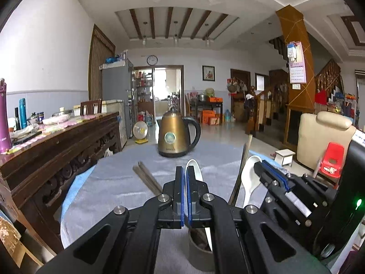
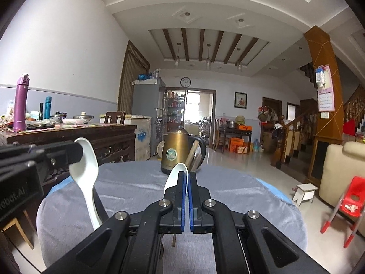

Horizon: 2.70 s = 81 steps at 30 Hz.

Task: Organize utensils
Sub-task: 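Lower the spoons into the metal cup and open both tools, then move both open tools toward the last two chopsticks on the cloth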

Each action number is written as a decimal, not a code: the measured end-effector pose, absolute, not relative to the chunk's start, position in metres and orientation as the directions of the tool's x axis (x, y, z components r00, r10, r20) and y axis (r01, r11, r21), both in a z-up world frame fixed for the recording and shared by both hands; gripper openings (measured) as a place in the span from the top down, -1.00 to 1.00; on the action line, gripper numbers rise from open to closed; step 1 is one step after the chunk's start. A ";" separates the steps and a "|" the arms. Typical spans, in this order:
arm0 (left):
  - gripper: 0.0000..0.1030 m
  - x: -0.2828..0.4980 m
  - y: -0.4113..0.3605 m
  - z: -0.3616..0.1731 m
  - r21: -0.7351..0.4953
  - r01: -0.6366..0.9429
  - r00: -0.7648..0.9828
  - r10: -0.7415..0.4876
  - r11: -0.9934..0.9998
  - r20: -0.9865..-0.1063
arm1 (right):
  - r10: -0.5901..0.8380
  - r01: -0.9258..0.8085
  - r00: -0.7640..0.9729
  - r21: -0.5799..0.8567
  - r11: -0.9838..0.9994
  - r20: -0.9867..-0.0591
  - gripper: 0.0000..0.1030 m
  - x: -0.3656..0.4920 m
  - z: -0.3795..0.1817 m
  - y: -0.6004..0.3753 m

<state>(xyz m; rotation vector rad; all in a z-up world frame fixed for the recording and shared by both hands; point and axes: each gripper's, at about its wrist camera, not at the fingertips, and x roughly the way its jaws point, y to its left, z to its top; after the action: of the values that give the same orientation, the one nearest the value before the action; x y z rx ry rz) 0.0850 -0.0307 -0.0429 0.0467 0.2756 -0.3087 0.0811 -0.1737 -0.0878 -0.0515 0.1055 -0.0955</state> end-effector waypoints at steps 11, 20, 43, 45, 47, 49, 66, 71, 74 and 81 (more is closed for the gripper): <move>0.96 0.081 -0.025 -0.052 -0.004 0.299 0.896 -0.282 0.954 -0.343 | -0.033 0.027 0.988 -0.039 0.999 -0.153 0.94 0.072 -0.095 -0.179; 0.50 0.081 -0.007 -0.055 -0.045 0.259 0.893 -0.257 0.965 -0.369 | -0.012 0.016 0.980 0.018 1.000 -0.201 0.11 0.070 -0.092 -0.191; -0.03 0.111 0.024 -0.082 -0.108 0.129 0.857 -0.166 0.986 -0.487 | -0.124 0.198 0.936 0.203 0.959 -0.329 -0.02 0.091 -0.117 -0.265; -0.03 0.115 0.024 -0.086 -0.111 0.119 0.847 -0.159 0.987 -0.507 | -0.122 0.211 0.926 0.220 0.953 -0.357 -0.02 0.095 -0.122 -0.271; -0.04 0.118 0.025 -0.089 -0.108 0.107 0.840 -0.148 0.988 -0.523 | -0.120 0.222 0.917 0.236 0.946 -0.380 -0.02 0.099 -0.127 -0.273; -0.07 0.121 0.026 -0.093 -0.100 0.094 0.832 -0.134 0.990 -0.538 | -0.119 0.230 0.909 0.245 0.942 -0.398 -0.02 0.101 -0.131 -0.275; -0.12 0.138 0.038 -0.111 -0.074 0.017 0.786 -0.059 0.997 -0.616 | -0.099 0.255 0.870 0.270 0.929 -0.483 -0.02 0.112 -0.150 -0.279; -0.12 0.141 0.041 -0.117 -0.071 0.004 0.773 -0.048 0.997 -0.632 | -0.087 0.249 0.863 0.269 0.930 -0.498 -0.02 0.115 -0.153 -0.276; -0.12 0.144 0.044 -0.121 -0.069 -0.006 0.764 -0.040 0.998 -0.644 | -0.082 0.244 0.859 0.262 0.934 -0.505 -0.02 0.116 -0.154 -0.274; -0.12 0.149 0.047 -0.129 -0.070 -0.019 0.746 -0.033 0.997 -0.665 | -0.065 0.238 0.844 0.262 0.935 -0.533 -0.02 0.122 -0.162 -0.273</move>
<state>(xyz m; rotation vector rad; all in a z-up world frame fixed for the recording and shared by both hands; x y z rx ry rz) 0.1490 0.0469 -0.1290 -0.0736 0.7288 -0.0077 0.1218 -0.2730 -0.1623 0.3283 0.5451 -0.1631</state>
